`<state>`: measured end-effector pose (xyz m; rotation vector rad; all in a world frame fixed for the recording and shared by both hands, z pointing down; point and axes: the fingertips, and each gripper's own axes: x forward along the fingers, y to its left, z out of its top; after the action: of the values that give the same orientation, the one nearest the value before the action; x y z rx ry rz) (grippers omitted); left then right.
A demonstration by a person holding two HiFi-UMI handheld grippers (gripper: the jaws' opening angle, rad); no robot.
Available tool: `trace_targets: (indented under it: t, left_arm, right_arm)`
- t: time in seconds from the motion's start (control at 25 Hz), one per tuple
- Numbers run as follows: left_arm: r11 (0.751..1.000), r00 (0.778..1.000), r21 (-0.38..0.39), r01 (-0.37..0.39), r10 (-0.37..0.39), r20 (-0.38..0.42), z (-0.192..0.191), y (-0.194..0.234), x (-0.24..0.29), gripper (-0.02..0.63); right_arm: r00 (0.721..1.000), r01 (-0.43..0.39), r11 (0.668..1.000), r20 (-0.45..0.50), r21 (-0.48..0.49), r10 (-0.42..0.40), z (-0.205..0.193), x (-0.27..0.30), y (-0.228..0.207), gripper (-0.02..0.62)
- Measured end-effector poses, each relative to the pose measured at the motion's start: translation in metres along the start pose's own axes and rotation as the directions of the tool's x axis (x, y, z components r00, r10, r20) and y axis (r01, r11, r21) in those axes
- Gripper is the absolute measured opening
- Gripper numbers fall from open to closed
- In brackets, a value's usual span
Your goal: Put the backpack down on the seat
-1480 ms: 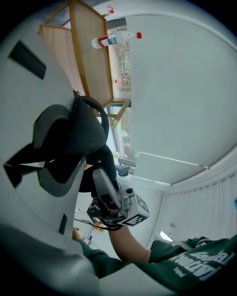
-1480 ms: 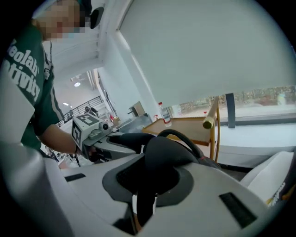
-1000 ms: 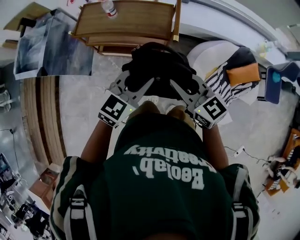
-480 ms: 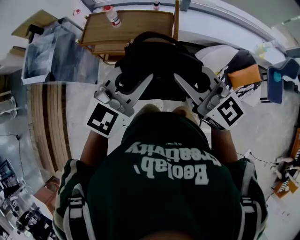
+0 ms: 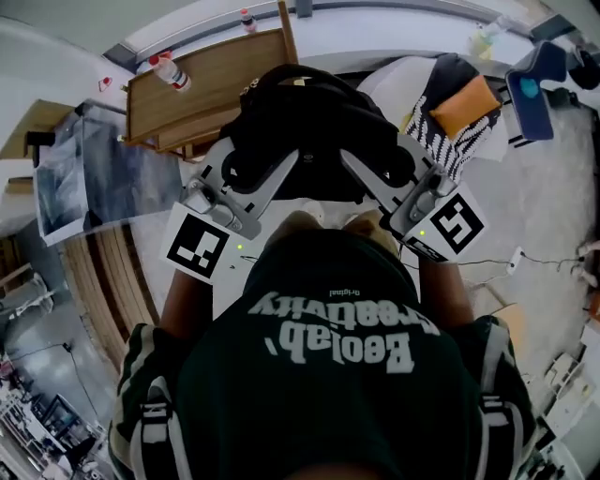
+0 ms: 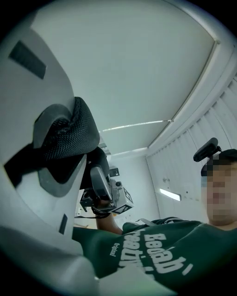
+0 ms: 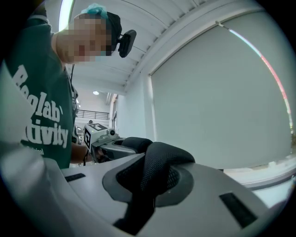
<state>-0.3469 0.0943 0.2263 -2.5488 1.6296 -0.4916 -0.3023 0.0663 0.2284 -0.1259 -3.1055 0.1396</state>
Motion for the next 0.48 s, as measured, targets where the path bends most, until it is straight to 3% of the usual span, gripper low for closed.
trace_targets:
  t: [0.24,0.48]
  left_arm:
    - [0.988,0.988,-0.045,0.147,-0.144,0.058,0.03,-0.049,0.081,0.074]
    - [0.952,0.95,-0.04,0.304,-0.299,0.09,0.057,-0.124,0.161,0.074]
  right_arm:
    - [0.985,0.17,0.985,0.01,0.005,-0.17,0.0,-0.091,-0.037,0.071]
    - [0.937,0.346,0.937,0.019,0.044,-0.347,-0.006,-0.197,-0.066,0.071]
